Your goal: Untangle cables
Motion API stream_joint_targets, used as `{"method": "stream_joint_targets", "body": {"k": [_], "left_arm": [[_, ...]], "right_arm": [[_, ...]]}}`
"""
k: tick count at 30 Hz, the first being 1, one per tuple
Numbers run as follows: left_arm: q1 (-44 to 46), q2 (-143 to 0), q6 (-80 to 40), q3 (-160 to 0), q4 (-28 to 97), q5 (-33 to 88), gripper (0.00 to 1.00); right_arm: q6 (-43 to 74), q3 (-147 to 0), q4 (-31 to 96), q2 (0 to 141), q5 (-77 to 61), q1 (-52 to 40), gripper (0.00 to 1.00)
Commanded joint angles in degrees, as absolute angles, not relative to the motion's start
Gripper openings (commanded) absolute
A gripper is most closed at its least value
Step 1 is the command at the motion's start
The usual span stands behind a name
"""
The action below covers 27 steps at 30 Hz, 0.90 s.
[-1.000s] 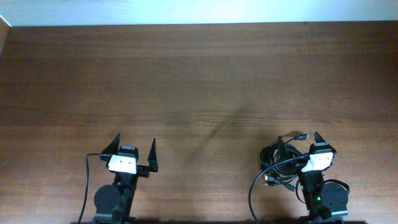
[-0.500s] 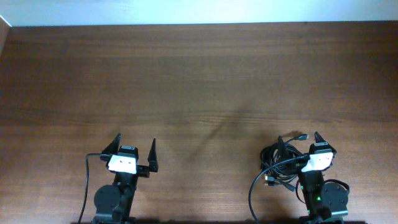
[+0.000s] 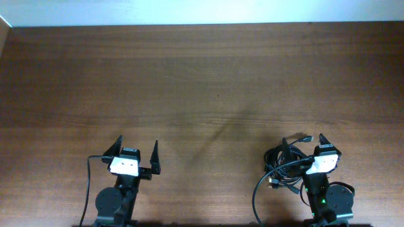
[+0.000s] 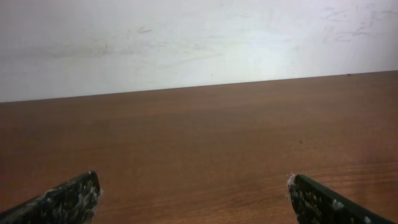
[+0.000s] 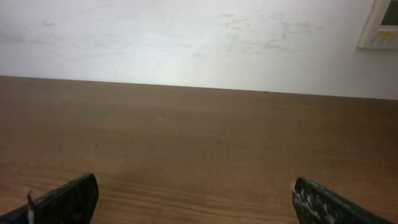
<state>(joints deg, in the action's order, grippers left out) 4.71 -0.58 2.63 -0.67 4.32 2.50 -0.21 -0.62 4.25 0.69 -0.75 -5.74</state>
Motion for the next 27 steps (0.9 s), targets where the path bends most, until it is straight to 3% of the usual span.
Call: {"method": "stream_joint_targets", "body": {"k": [1, 27], "left_arm": [[4.73, -0.34, 3.55, -0.54, 4.64, 2.09, 0.99], [4.73, -0.82, 1.67, -0.91, 5.48, 2.09, 0.99]], "right_arm": [[-0.23, -0.32, 4.56, 0.21, -0.86, -5.93, 0.99], [-0.21, -0.32, 4.56, 0.21, -0.86, -5.93, 0.99]]}}
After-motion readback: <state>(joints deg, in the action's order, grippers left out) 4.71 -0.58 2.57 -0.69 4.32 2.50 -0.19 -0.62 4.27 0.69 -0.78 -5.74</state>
